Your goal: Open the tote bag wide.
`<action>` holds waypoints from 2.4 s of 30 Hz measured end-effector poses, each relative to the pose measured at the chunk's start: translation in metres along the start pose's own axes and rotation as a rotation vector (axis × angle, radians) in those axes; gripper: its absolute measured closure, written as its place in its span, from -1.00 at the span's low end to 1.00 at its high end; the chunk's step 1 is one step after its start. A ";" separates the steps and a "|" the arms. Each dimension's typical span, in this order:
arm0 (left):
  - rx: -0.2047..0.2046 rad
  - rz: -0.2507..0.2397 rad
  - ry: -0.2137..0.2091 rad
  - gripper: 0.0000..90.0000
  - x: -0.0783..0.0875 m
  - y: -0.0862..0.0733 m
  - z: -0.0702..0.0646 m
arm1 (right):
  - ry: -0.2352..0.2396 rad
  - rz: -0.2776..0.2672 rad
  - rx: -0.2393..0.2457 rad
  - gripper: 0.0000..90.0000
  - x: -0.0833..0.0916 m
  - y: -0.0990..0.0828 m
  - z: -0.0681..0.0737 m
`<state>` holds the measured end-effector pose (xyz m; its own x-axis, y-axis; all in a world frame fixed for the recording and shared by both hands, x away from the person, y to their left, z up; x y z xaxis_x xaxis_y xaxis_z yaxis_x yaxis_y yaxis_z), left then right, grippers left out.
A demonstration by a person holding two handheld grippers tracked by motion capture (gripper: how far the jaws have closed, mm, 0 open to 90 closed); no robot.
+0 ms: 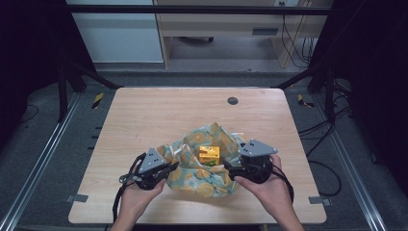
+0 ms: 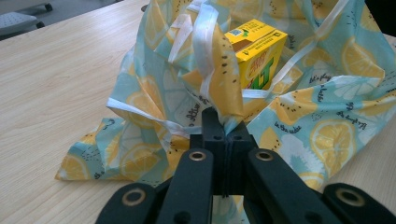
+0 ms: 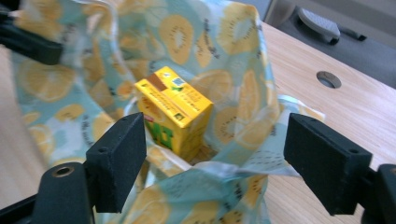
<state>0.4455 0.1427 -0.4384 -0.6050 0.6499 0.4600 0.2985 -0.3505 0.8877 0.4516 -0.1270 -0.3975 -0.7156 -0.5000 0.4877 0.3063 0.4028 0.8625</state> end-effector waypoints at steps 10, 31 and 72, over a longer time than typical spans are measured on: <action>-0.013 0.001 -0.008 1.00 0.005 -0.011 -0.003 | -0.040 0.058 -0.045 -0.52 -0.026 -0.007 -0.018; 0.003 0.001 -0.016 1.00 0.004 -0.021 0.000 | -0.005 0.123 -0.049 0.51 -0.055 -0.005 -0.037; 0.046 0.200 0.041 1.00 -0.032 -0.066 0.030 | -0.043 0.288 -0.143 1.00 -0.089 -0.097 -0.101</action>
<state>0.4669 0.1656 -0.5113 -0.5599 0.5421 0.6266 0.4482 -0.4379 0.7793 0.5495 -0.1988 -0.5110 -0.6116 -0.3466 0.7112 0.5833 0.4097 0.7013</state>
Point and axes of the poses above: each handheld gripper's, and its own axes: x roughly backward along the jaws, y roughly out of its top, z roughly to its left, the point moved 4 cm from there along -x, roughly forward along the jaws, and after that the axes turned 4 degrees about -z, right-handed, at the moved point
